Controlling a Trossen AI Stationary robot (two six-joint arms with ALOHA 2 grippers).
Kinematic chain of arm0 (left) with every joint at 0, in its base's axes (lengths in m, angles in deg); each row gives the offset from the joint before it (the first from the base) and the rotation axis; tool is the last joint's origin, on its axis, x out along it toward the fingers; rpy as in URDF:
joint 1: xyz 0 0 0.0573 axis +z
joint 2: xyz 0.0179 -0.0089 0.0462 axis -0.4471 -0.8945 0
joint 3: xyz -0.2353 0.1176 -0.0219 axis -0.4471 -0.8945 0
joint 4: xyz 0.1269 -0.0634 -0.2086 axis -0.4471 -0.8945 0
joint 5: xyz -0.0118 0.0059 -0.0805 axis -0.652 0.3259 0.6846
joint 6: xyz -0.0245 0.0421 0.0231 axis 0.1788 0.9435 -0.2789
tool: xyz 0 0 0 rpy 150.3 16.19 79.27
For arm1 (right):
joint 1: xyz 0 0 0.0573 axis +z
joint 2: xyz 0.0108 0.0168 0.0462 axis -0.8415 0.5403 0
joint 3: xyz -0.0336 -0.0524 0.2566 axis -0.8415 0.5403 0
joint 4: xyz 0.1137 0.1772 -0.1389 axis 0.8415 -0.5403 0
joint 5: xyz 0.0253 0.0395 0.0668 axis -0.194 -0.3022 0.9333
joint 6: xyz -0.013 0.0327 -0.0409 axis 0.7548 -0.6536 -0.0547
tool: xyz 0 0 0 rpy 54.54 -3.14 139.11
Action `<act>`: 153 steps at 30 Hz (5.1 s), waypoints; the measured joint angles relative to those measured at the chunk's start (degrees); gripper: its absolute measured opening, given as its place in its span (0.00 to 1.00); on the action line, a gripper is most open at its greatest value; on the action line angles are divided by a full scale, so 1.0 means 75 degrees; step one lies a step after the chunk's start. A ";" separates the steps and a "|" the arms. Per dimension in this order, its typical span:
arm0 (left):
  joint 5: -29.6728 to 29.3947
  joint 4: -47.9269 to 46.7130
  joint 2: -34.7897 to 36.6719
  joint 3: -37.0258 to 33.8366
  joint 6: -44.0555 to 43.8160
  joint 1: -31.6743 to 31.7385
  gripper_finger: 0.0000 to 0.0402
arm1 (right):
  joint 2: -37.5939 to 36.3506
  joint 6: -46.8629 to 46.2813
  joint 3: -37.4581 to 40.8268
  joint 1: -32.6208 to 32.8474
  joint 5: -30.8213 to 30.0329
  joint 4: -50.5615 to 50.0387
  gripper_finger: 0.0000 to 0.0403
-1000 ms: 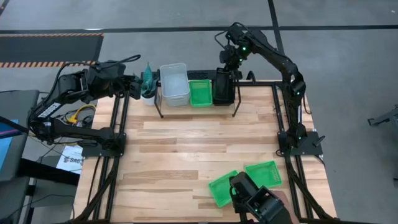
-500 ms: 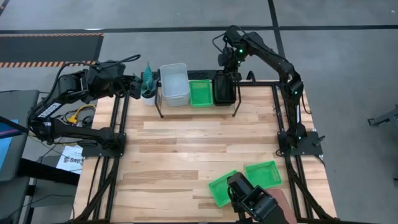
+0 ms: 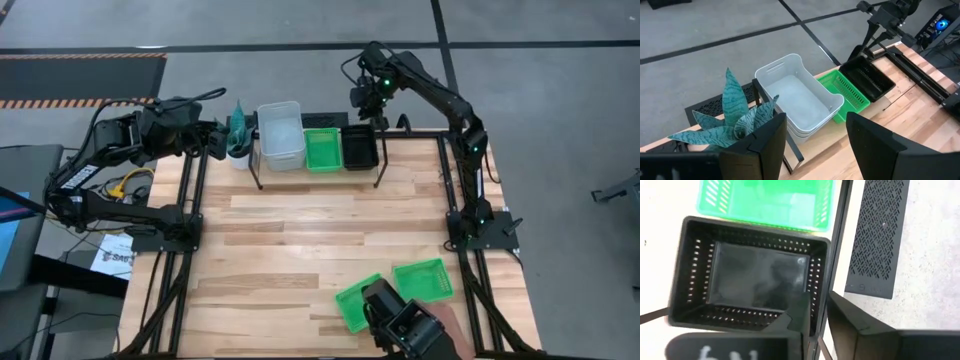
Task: Stack baskets on shelf by color
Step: Stack the black bin on the black bin on the shelf, then stack the right green bin on the green bin on the shelf
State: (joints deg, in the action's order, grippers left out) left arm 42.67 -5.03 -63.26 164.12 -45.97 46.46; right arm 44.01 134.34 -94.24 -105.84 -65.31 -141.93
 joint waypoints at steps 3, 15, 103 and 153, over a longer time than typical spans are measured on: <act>0.0000 -0.0001 0.0000 0.0000 0.0001 0.0001 0.48 | 0.0000 -0.0006 0.0000 0.0050 0.0006 0.0054 0.26; 0.0003 -0.0316 0.0000 0.0000 0.0004 0.0001 0.48 | -0.0187 -0.3824 -0.1033 0.0519 -0.0571 -0.0728 0.39; 0.1454 0.0315 -0.0697 0.0000 0.2178 0.0525 0.48 | -0.7384 -1.2226 0.6300 0.2843 -0.4249 0.1972 0.01; 0.1218 -0.0055 -0.0694 0.0003 0.0455 0.0522 0.48 | 0.0172 -0.3000 -0.1119 0.1854 -0.1763 0.1542 0.04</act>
State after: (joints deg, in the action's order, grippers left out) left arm 51.80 -5.44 -68.46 164.15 -42.56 50.37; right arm 45.30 111.84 -102.63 -91.94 -78.54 -130.36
